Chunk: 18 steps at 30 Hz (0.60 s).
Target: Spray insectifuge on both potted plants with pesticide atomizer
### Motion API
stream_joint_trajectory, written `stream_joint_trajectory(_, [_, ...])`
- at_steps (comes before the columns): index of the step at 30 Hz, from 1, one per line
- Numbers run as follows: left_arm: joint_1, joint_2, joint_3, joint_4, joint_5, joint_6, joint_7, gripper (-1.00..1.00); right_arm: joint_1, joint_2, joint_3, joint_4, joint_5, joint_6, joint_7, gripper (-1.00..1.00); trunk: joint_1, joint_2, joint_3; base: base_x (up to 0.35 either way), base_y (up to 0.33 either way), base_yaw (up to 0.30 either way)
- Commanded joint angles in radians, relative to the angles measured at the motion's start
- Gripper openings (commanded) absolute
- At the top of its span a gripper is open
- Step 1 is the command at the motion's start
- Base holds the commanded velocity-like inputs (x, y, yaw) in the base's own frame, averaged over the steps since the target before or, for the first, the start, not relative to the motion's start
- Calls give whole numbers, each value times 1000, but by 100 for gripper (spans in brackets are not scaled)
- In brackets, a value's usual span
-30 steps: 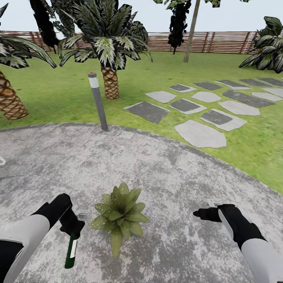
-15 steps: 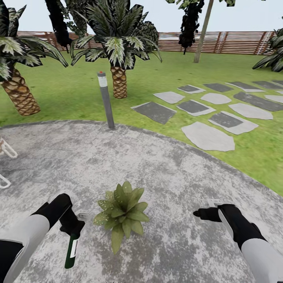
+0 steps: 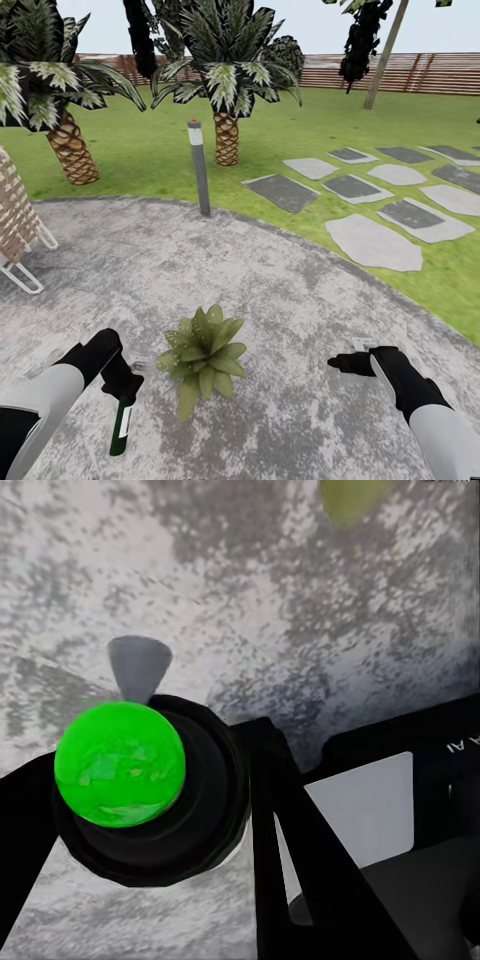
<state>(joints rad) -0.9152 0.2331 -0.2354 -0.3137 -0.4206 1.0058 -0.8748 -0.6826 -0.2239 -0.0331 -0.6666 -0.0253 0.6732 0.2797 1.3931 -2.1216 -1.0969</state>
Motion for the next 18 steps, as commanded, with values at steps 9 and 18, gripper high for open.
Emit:
stream_joint_trajectory(9, [-1,1,-1,1,-10,4,-10,-100,0,0,-2,-1,-2,5,3,100,0,0,-1,0,-321,259])
stream_joint_trajectory(18, [-1,2,-1,1,-10,4,-10,-100,0,0,-2,-1,-2,5,3,100,0,0,-1,0,-36,255])
